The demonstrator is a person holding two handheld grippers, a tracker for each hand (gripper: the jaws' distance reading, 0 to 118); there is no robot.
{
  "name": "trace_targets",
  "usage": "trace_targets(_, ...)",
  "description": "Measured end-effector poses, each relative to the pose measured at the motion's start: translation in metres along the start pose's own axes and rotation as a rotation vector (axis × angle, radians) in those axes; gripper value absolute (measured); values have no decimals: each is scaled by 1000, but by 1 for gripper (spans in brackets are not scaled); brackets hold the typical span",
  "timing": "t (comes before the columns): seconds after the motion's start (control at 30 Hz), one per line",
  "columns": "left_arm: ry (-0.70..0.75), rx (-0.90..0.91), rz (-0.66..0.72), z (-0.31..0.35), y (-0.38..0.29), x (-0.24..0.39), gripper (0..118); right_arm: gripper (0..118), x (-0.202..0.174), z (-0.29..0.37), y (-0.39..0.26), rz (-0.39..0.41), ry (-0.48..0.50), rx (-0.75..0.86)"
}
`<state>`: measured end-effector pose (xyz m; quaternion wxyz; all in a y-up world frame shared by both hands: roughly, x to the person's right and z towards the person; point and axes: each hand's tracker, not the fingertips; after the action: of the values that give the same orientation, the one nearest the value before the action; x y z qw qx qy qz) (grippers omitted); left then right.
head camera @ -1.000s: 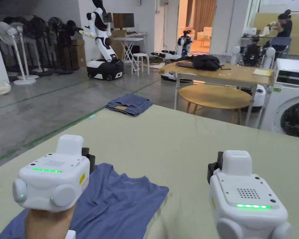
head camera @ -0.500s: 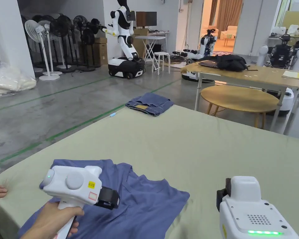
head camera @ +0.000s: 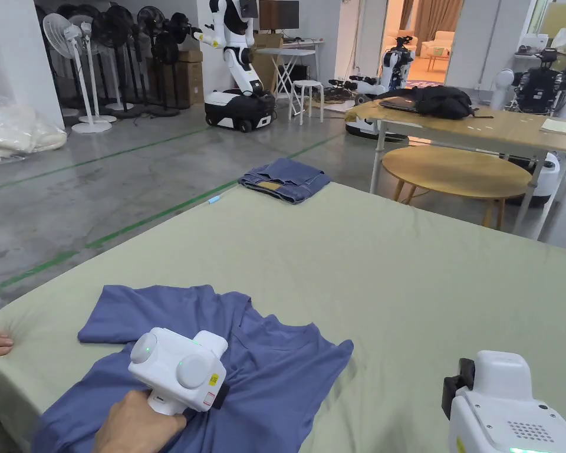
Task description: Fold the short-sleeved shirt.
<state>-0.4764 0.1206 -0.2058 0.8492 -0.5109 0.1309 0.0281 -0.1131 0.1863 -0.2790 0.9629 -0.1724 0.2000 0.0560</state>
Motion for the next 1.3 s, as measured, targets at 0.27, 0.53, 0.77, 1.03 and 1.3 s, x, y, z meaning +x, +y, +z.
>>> trace_targets(0.27, -72, 8, 82, -3, -4, -19, 5, 0, 3, 7, -1, 5, -7, -7)
trace_targets(0.53, -36, 138, 50, 9, -11, -11, 0, 0, 12, 12, 1, 11, -27, -3)
trace_targets(0.77, -94, 367, 100, 62, 12, -14, 0, 0, 27, 18, 5, -23, -51, 11)
trace_targets(1.03, -196, 610, 62, 150, 70, 24, 0, 0, 59, 42, 20, -60, -105, 76)
trace_targets(1.3, -318, 793, -107, 227, 120, 120, 0, 0, 112, 84, 38, -77, -195, 159)
